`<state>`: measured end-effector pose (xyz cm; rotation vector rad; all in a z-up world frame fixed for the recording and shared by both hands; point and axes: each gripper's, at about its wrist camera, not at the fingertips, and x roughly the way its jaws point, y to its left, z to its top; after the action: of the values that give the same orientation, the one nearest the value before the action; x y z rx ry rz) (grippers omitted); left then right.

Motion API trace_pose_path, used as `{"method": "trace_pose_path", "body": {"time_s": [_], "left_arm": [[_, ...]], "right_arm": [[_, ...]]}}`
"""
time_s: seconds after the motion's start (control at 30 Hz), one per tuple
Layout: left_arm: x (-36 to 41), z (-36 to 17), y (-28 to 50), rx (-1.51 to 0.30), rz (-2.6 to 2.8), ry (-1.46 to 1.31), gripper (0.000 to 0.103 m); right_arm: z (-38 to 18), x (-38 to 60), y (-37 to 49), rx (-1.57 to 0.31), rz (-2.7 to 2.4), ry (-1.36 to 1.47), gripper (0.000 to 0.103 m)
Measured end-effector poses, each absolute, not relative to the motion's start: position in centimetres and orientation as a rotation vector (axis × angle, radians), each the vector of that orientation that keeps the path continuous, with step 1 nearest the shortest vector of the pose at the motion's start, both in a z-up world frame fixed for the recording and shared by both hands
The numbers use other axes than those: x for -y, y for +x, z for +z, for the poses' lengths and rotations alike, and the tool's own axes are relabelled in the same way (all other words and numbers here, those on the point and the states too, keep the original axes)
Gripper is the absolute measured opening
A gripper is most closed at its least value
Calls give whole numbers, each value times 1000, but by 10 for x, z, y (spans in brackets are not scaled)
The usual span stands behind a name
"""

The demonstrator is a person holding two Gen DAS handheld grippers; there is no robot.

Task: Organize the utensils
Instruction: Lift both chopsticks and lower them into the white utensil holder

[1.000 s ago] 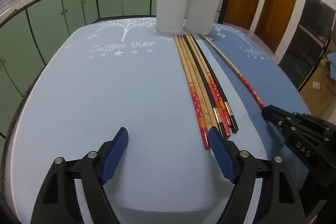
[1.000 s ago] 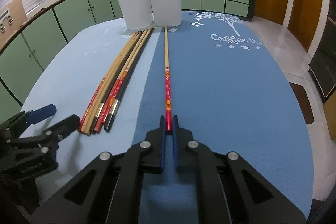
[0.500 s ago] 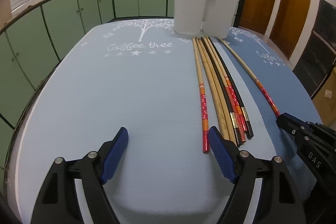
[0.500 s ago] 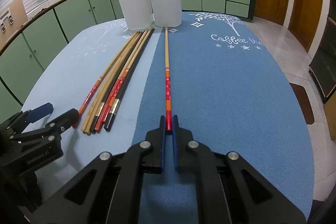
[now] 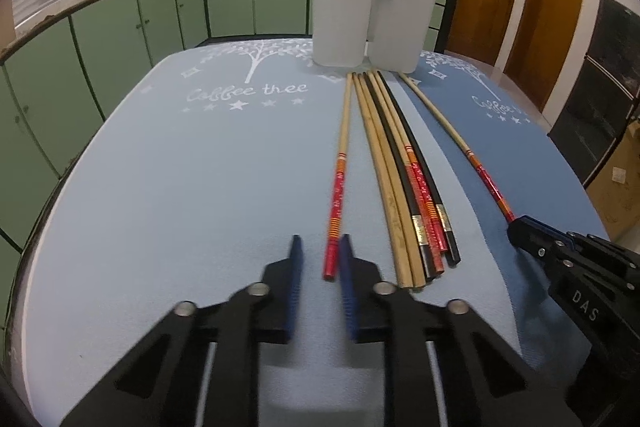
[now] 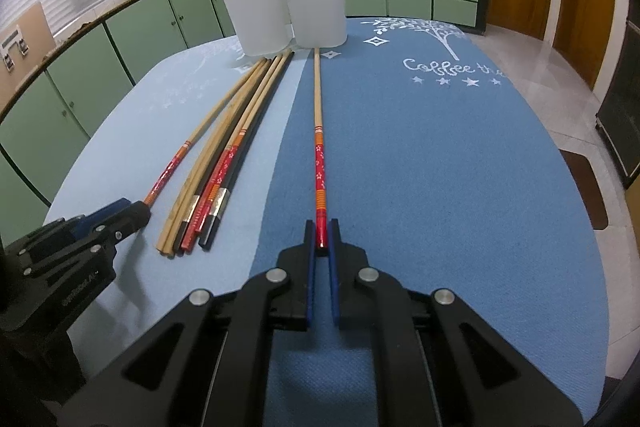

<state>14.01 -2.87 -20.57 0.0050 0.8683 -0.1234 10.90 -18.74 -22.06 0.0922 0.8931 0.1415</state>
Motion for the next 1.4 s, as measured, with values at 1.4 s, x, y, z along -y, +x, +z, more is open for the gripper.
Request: {"method": "trace_pose_path", "body": {"time_s": [1.4], "left_arm": [[11,-16,148,-489,-222,-32,6]], "right_arm": [[-21,213,134,-546,252,124,5]]}}
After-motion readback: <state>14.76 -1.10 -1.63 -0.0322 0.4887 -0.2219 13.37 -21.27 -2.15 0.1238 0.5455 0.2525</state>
